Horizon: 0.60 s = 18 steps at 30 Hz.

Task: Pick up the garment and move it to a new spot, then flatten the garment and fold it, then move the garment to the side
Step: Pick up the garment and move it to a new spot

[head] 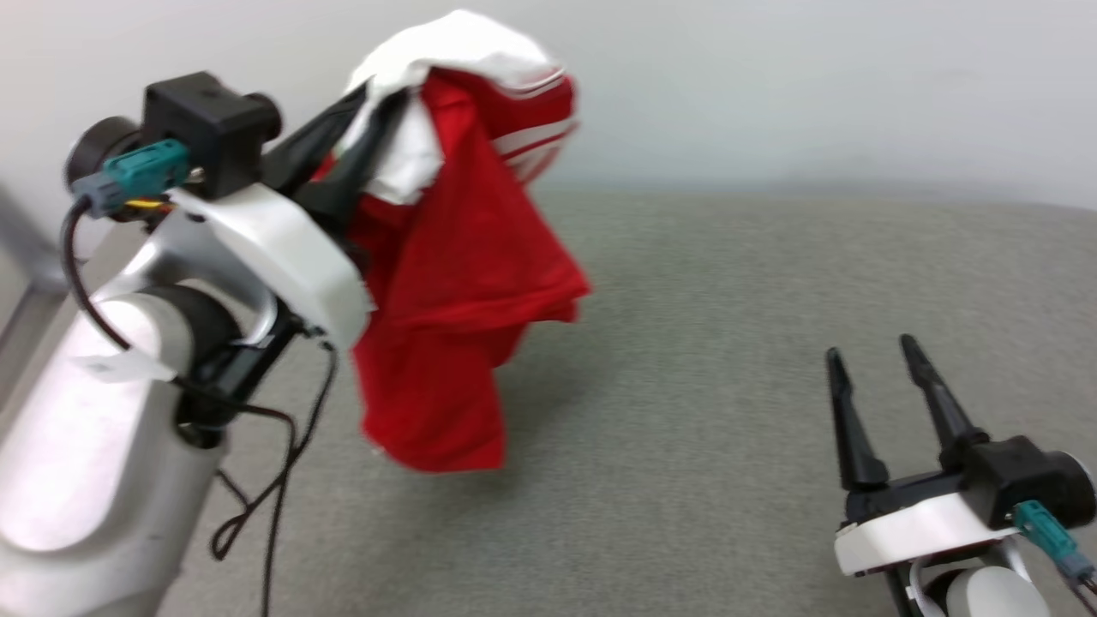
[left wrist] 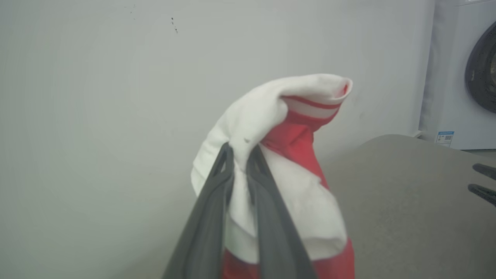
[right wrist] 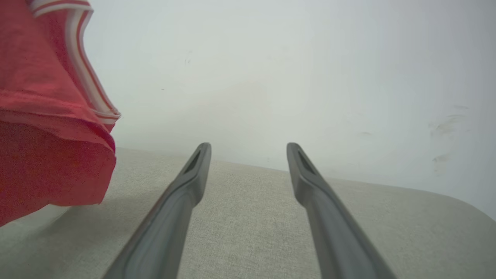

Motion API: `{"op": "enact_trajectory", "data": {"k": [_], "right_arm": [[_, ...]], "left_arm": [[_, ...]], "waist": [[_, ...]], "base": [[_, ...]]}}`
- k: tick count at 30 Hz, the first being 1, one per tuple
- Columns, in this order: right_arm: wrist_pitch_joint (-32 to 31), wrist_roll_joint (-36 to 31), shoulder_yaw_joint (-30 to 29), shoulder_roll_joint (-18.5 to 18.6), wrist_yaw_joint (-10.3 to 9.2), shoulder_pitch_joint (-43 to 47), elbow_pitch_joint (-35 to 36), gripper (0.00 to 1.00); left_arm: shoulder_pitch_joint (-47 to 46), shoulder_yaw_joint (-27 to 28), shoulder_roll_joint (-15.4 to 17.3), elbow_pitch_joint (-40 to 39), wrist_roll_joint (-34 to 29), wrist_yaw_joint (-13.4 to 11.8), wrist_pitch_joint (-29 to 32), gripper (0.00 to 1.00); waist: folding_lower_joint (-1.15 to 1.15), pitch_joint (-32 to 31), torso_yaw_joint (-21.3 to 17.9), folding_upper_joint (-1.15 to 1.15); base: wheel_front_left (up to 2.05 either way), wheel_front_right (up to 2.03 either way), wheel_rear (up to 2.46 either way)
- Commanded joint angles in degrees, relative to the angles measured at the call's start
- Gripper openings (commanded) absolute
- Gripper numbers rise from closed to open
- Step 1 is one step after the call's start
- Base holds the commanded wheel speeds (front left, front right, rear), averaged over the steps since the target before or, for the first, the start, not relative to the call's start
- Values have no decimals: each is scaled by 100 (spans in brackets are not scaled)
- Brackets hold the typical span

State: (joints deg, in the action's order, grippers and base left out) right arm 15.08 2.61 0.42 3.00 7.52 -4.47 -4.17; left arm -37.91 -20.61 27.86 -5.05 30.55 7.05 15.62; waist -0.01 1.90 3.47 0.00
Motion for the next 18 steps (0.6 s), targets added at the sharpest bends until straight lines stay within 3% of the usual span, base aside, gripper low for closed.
{"op": "enact_trajectory", "data": {"k": [1,11,18], "right_arm": [[13,-16,16,-21,-5,18,7,100],[14,189,-442,-17,-5,-137,61,100],[13,260,-711,-17,-5,-201,67,100]], "left_arm": [[-85,-34,-79,-35,28,-21,25,0],[-448,-496,-925,48,149,-107,-118,0],[-547,-497,-1314,353,267,-188,-484,0]], "waist": [[1,-62,-293,0],[1,218,-1351,0],[1,477,-1575,0]], "base": [[0,0,0],[0,0,0],[0,0,0]]}}
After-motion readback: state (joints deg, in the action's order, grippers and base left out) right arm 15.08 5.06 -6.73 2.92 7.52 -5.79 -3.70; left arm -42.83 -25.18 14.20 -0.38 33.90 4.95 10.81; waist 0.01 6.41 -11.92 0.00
